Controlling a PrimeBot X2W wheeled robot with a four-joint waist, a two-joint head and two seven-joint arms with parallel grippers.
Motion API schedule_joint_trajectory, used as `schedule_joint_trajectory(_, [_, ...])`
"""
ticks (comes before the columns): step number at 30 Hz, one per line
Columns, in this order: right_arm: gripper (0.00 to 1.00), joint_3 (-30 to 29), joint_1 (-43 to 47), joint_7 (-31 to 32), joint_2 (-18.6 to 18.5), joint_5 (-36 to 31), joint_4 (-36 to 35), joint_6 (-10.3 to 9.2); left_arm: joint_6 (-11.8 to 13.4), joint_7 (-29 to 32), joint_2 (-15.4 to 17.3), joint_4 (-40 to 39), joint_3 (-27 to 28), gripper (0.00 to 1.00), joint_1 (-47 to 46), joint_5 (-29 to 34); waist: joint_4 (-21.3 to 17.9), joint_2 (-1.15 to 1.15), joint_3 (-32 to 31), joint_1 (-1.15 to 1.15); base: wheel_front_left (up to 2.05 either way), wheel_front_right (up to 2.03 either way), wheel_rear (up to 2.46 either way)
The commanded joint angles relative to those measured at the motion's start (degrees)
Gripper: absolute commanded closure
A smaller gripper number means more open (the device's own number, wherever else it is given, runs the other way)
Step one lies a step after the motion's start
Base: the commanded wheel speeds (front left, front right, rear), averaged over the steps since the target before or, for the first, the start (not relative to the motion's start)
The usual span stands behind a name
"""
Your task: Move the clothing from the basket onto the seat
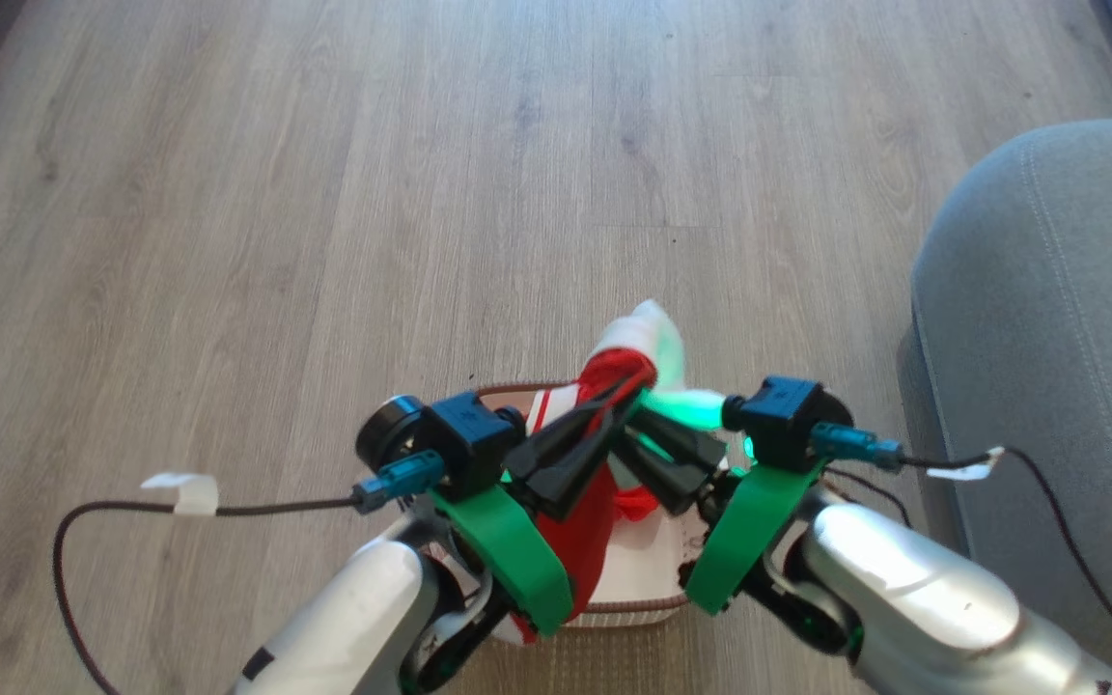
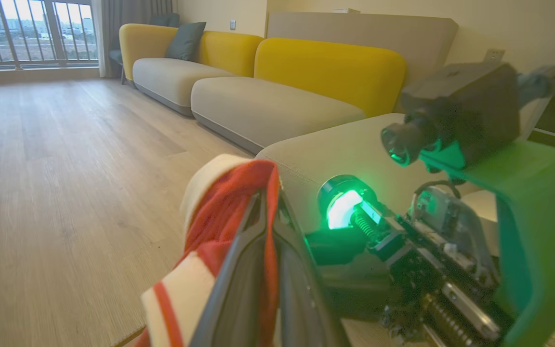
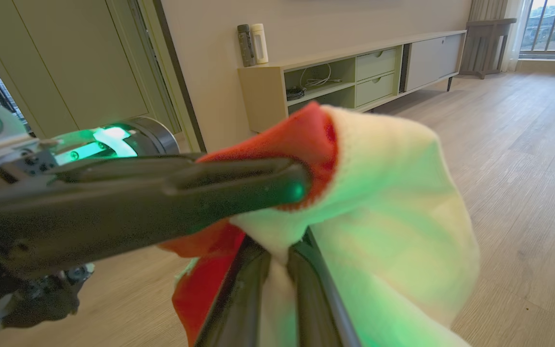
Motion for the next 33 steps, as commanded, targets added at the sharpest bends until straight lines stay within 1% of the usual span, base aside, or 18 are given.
schedule_joint_trajectory(1, [1.0, -1.24, -0.49, -0.39, -0.12, -0.11, -2.12, -0.01, 0.55, -0.49, 0.7, -1.37, 2.5, 0.62, -2.95, -0.17, -0.1, 0.0, -0.02, -0.01, 0.0, 0.0, 0.0])
schedule_joint_trajectory(2, [1.0, -1.99, -0.18, -0.39, -0.29, -0.26, -2.38, -0.01, 0.83, -0.72, 0.82, -1.11, 2.69, 0.5, -2.94, -0.03, -0.2, 0.0, 0.01, -0.01, 0.0, 0.0, 0.0])
schedule_joint_trajectory(3, [1.0, -2.71, 0.15, -0.39, -0.51, -0.45, -2.58, -0.01, 1.02, -1.0, 0.91, -0.86, 2.85, 0.2, -2.89, 0.02, -0.28, 0.0, 0.04, -0.01, 0.0, 0.0, 0.0])
schedule_joint_trajectory(4, [1.0, -3.37, 0.47, -0.39, -0.77, -0.69, -2.67, -0.01, 1.23, -1.26, 1.0, -0.59, 3.01, 0.0, -2.79, 0.06, -0.38, 0.0, 0.04, -0.01, 0.0, 0.0, 0.0])
schedule_joint_trajectory(9, [1.0, -6.73, 1.68, -0.39, -2.16, -1.88, -2.97, -0.01, 2.43, -2.56, 1.47, 1.08, 3.51, 0.0, -2.34, 0.74, -1.28, 0.0, 0.5, -0.01, 0.0, 0.0, 0.0])
schedule_joint_trajectory(13, [1.0, -10.15, 2.35, -0.39, -3.5, -3.23, -3.6, -0.01, 2.93, -4.14, 1.35, 2.7, 3.59, 0.0, -2.04, 1.14, -3.24, 0.0, 1.28, -0.01, 0.0, 0.0, 0.0])
schedule_joint_trajectory(17, [1.0, -13.66, 2.88, -0.39, -4.82, -4.6, -4.6, -0.01, 2.99, -5.68, 0.95, 4.35, 3.37, 0.0, -1.87, 1.49, -6.87, 0.0, 2.4, -0.01, 0.0, 0.0, 0.0])
schedule_joint_trajectory(27, [1.0, -21.75, 4.78, -0.39, -8.72, -7.56, -7.56, -0.01, 1.73, -8.0, -2.43, 7.74, 0.19, 0.0, -2.78, 2.95, -16.87, 0.0, 5.86, -0.01, 0.0, 0.0, 0.0])
schedule_joint_trajectory(33, [1.0, -25.37, 6.69, -0.39, -9.98, -8.68, -8.69, -0.01, 1.04, -8.64, -4.02, 9.53, -1.25, 0.0, -3.85, 3.54, -20.74, 0.0, 7.0, -0.01, 0.0, 0.0, 0.0])
